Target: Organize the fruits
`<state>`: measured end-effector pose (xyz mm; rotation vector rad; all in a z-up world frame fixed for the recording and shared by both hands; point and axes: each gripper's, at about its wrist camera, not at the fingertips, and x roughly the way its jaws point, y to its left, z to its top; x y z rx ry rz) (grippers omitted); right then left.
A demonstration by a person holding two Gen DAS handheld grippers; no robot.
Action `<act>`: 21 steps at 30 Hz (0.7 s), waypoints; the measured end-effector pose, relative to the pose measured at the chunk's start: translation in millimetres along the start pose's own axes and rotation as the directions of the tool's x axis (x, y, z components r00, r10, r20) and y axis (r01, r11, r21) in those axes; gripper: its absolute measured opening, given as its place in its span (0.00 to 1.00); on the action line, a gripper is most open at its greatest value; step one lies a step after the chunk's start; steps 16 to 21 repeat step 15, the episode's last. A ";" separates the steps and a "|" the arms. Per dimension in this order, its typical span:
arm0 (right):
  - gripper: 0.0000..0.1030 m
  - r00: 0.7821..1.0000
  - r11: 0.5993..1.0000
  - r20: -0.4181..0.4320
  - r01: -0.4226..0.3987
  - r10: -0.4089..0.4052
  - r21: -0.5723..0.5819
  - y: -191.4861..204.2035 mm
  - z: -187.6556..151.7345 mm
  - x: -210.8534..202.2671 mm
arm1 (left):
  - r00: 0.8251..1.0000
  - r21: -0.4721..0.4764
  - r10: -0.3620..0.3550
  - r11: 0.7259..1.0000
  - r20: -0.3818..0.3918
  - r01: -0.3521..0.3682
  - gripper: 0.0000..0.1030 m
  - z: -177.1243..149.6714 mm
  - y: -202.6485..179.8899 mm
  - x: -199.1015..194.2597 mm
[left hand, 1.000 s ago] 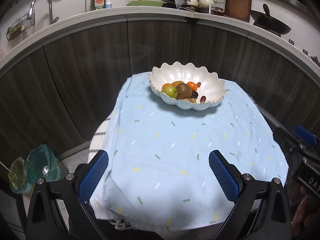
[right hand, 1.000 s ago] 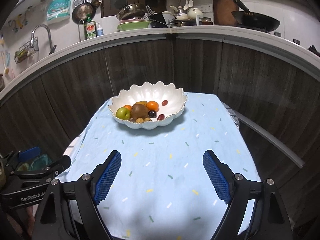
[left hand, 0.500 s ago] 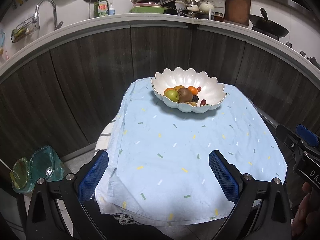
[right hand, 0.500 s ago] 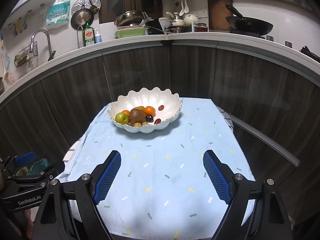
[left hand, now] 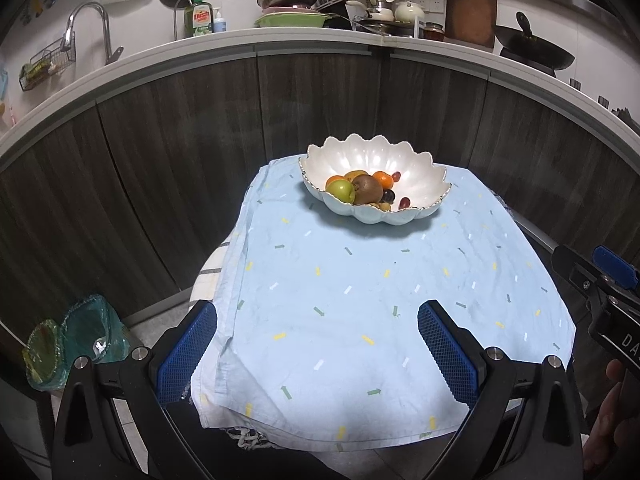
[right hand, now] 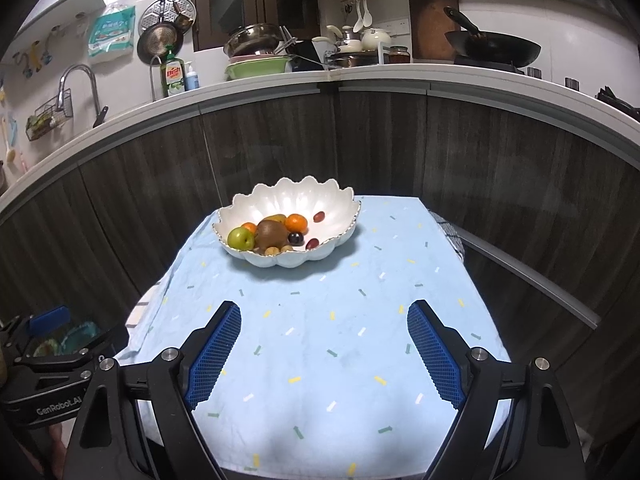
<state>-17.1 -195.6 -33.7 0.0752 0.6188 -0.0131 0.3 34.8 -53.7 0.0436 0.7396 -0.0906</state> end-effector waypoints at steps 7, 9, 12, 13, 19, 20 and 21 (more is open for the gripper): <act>0.84 1.000 1.000 -0.001 0.002 -0.002 0.002 -1.8 0.2 0.1 | 1.000 0.004 -0.003 1.000 -0.005 0.003 0.99 0.5 -0.5 1.3; 0.84 1.000 1.000 -0.001 0.001 -0.001 0.002 -1.8 0.1 0.0 | 1.000 0.004 -0.002 1.000 -0.005 0.002 0.99 0.2 -0.2 2.1; 0.84 1.000 1.000 -0.001 0.001 -0.001 0.002 -2.6 0.1 0.3 | 1.000 0.004 -0.002 1.000 -0.003 0.002 0.99 0.1 -0.4 2.2; 0.84 1.000 1.000 -0.002 0.001 -0.001 0.003 -2.5 0.2 0.3 | 1.000 0.004 0.000 1.000 -0.002 0.000 0.99 0.2 -0.3 1.9; 0.84 1.000 1.000 -0.004 0.001 -0.001 0.004 -2.9 0.0 0.6 | 1.000 0.004 -0.001 1.000 -0.001 0.001 0.99 0.2 -0.3 2.6; 0.84 1.000 1.000 -0.004 0.001 -0.001 0.004 -2.9 0.0 0.6 | 1.000 0.004 -0.001 1.000 -0.001 0.001 0.99 0.2 -0.3 2.6; 0.84 1.000 1.000 -0.004 0.001 -0.001 0.004 -2.9 0.0 0.6 | 1.000 0.004 -0.001 1.000 -0.001 0.001 0.99 0.2 -0.3 2.6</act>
